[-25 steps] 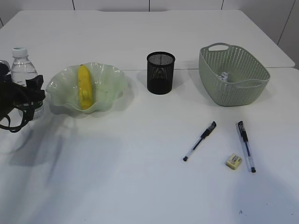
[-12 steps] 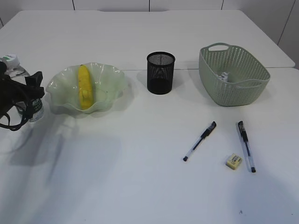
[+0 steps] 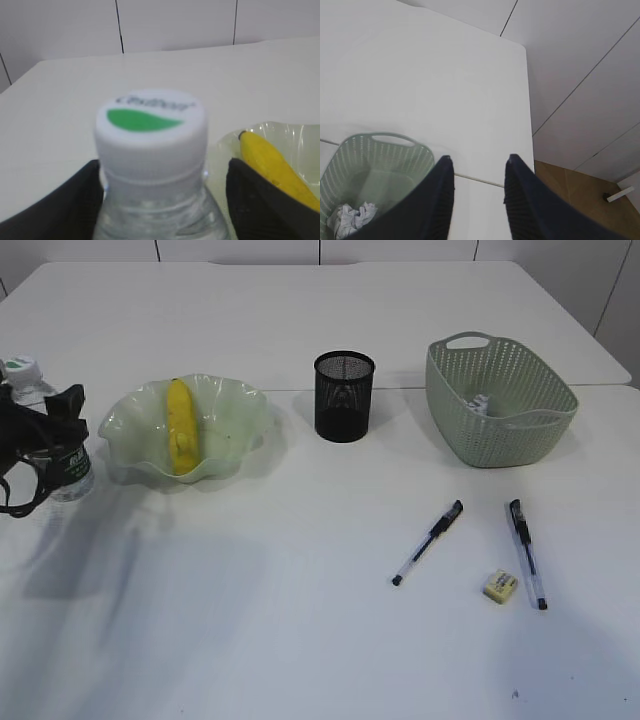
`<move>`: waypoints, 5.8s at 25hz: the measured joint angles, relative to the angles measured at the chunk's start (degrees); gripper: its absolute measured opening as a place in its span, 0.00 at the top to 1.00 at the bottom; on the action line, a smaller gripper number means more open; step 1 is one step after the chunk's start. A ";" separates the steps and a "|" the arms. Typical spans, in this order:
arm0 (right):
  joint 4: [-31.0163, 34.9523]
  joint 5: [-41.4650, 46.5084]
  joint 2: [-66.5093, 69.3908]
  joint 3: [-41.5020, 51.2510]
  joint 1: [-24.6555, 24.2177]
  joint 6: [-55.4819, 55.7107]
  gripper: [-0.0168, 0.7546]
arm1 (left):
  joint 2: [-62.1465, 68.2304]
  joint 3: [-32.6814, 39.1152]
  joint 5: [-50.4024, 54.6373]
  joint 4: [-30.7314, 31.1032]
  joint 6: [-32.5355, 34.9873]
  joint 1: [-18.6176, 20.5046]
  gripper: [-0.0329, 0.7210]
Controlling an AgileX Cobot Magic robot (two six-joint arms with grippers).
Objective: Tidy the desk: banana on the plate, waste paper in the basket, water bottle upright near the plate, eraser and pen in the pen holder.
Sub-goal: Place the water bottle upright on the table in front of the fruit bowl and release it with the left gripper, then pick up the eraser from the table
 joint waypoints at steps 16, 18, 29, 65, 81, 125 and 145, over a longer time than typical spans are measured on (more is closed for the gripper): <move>0.19 0.00 0.00 0.00 0.00 0.00 0.64 | -9.20 1.79 6.91 0.67 0.00 0.00 0.24; 0.19 0.00 0.00 0.00 0.00 0.00 0.64 | -11.16 2.62 7.52 0.78 0.00 0.00 0.24; 0.21 0.00 0.00 0.00 0.00 2.31 0.64 | -21.56 4.93 15.29 1.10 0.00 0.00 0.24; 2.68 17.62 -5.95 0.00 0.00 11.34 0.64 | -65.77 5.34 59.88 2.13 0.00 0.00 0.26; 10.43 37.02 -6.72 0.00 0.00 14.65 0.64 | -76.43 5.34 73.05 5.81 0.00 0.00 0.31; 9.06 40.60 -6.85 16.32 8.99 -1.75 0.62 | -79.46 5.34 83.56 0.44 0.00 0.00 0.31; 17.03 39.40 3.83 18.00 8.99 -11.99 0.37 | -79.46 5.34 83.56 0.44 0.00 0.00 0.31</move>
